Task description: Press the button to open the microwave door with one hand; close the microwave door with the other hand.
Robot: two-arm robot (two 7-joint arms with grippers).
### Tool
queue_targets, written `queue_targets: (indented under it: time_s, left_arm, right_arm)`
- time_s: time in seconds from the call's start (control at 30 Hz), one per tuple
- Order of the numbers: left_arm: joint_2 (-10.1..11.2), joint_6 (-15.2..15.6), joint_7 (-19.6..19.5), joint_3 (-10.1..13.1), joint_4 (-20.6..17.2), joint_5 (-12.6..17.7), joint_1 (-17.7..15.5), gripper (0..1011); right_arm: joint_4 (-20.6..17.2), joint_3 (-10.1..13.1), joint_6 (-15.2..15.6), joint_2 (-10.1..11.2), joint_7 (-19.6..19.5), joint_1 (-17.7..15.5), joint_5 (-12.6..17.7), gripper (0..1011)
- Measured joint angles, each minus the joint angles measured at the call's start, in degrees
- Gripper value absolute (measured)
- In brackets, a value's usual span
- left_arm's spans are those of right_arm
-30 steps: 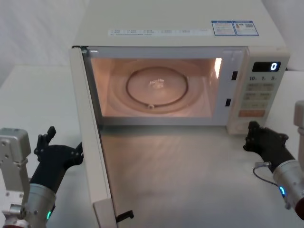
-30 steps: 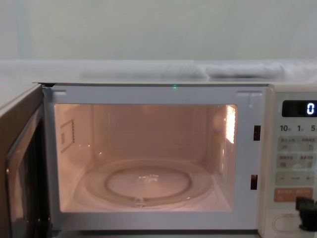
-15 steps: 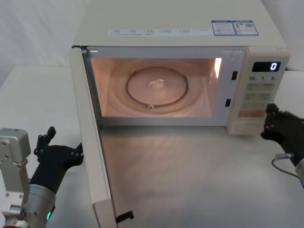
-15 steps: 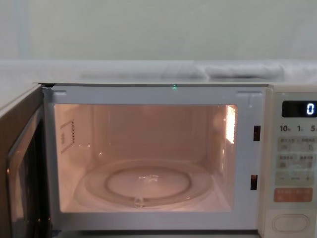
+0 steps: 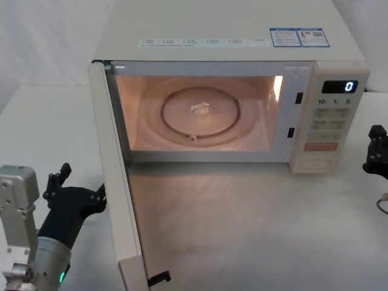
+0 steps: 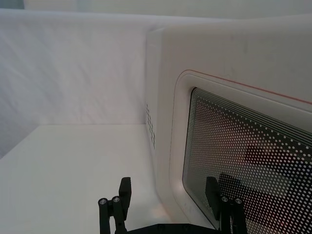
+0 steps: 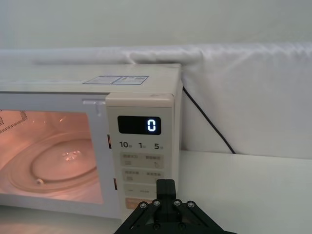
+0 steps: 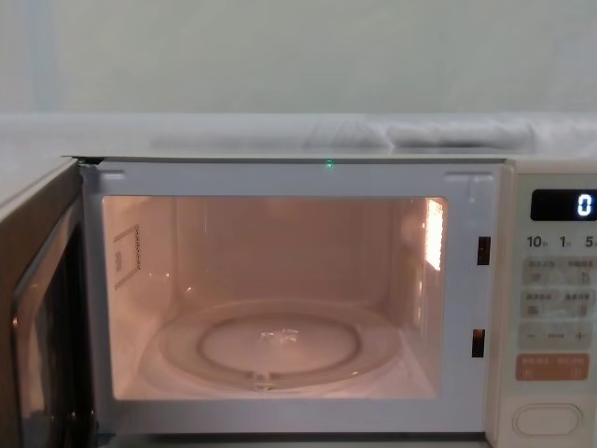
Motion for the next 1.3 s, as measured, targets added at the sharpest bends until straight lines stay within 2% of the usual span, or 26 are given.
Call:
queue_targets:
  time_s: [0.5,0.93,0.97,1.07,1.1,1.3]
  left_arm:
    - [0.0,0.0,0.0,0.0,0.0,0.0,0.0,1001]
    - [0.0,0.0,0.0,0.0,0.0,0.0,0.0,1001]
    - [0.0,0.0,0.0,0.0,0.0,0.0,0.0,1001]
    - [0.0,0.0,0.0,0.0,0.0,0.0,0.0,1001]
    - [0.0,0.0,0.0,0.0,0.0,0.0,0.0,1001]
    - [0.0,0.0,0.0,0.0,0.0,0.0,0.0,1001]
  right_arm:
    - [0.99,-0.39,1.97,2.35,1.47,0.0,2.21,0]
    - [1.08,-0.44,1.98,2.31,1.37,0.06,2.2,16]
    - [1.08,-0.43,1.98,2.3,1.37,0.06,2.19,78]
    - [1.06,-0.42,1.98,2.29,1.36,0.06,2.17,106]
    - [1.06,-0.41,1.98,2.28,1.36,0.07,2.16,175]
    - [1.03,-0.4,1.96,2.26,1.32,0.07,2.13,329]
